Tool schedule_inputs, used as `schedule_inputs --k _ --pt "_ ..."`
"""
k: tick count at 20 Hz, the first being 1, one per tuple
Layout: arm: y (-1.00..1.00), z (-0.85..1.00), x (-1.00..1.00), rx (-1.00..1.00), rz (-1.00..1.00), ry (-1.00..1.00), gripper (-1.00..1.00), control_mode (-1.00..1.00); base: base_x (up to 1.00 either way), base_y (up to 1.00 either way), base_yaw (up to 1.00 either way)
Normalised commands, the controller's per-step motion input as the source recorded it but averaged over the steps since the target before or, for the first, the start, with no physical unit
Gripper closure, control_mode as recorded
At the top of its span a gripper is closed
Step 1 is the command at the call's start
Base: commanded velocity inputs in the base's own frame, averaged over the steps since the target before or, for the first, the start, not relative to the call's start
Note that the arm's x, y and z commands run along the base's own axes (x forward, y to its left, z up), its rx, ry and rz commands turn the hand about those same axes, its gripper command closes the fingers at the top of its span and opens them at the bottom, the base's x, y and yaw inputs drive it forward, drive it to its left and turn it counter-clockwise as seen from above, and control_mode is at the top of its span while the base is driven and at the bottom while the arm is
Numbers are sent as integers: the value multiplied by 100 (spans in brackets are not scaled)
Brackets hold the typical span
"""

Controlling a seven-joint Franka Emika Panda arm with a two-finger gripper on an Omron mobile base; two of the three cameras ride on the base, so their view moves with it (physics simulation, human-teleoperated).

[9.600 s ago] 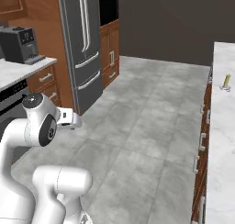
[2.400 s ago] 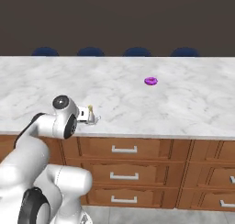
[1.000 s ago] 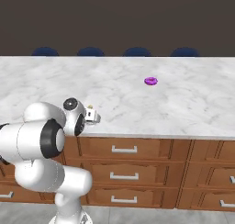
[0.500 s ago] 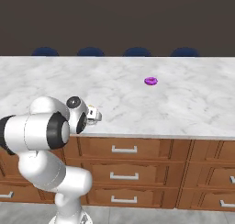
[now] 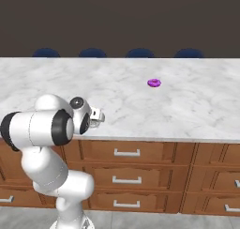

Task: Pick the candle and candle from the dining table and place them in the open cabinet. Close the cabinet after placing the objects.

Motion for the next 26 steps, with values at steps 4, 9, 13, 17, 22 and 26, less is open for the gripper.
schedule_inputs --k 4,9,13,17,22,26 --pt "0 -2 7 0 0 0 -100 -100 0 0 0" --pt "0 -9 9 0 0 0 -100 -100 0 0 0" --pt "0 -12 14 0 0 0 -100 -100 0 0 0" --pt "0 -20 19 0 0 0 -100 -100 0 0 0" --pt "0 -20 24 0 0 0 -100 -100 0 0 0" --pt "0 -18 14 0 0 0 -100 -100 0 0 0"
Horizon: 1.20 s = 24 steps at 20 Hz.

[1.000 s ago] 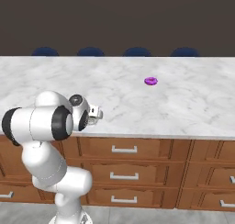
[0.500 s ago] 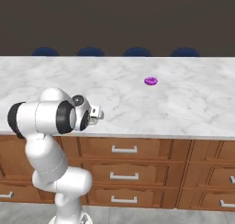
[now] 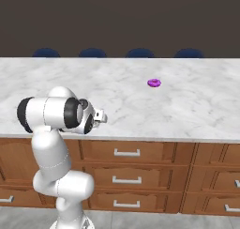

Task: Pick the candle and candle from the dining table and place them in the open cabinet. Close the cabinet after placing the objects.

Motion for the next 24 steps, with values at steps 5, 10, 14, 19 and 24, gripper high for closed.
schedule_inputs --k 5,10,14,19,24 --pt "0 -9 5 0 0 0 -100 -100 0 0 0" --pt "0 -2 1 0 0 0 -100 -100 0 0 0" --pt "0 0 8 0 0 0 -100 -100 0 0 0" --pt "0 0 19 0 0 0 -100 -100 0 0 0" --pt "0 0 15 0 0 0 -100 -100 0 0 0"
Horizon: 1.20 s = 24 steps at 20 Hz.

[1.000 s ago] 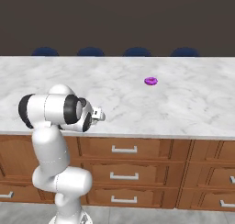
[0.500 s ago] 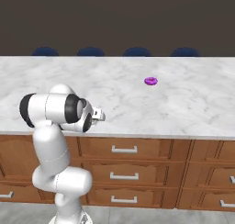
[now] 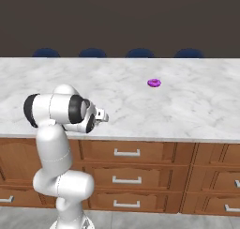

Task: Pick the candle and candle from the dining table and place them in the open cabinet. Close the cabinet after placing the objects.

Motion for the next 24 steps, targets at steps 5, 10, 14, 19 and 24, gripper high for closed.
schedule_inputs --k 5,10,14,19,24 --pt "2 -4 6 0 0 0 100 -100 0 0 0" --pt "2 -16 2 0 0 0 100 -100 0 0 0" --pt "0 -21 0 0 0 0 100 -100 0 0 0" --pt "0 -14 0 0 0 -2 100 -100 0 0 0" --pt "0 -4 -19 -1 0 -6 100 -100 0 0 0"
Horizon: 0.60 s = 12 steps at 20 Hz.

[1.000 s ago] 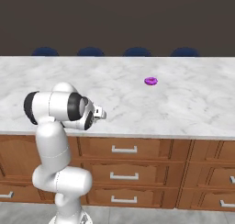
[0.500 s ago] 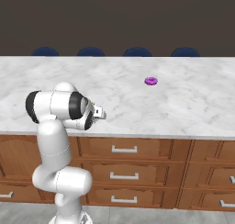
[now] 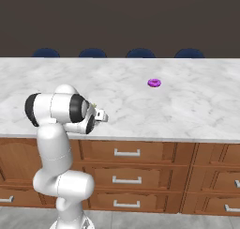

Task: Pick the candle and candle from the dining table and place them in the open cabinet. Close the cabinet after placing the objects.

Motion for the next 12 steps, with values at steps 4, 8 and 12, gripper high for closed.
schedule_inputs --k 4,8,12 --pt "0 1 -51 -3 0 -12 100 -100 0 0 0" --pt "0 11 -41 -2 0 -13 100 -100 0 0 0" --pt "-1 22 -19 -1 0 -11 100 -100 0 0 0"
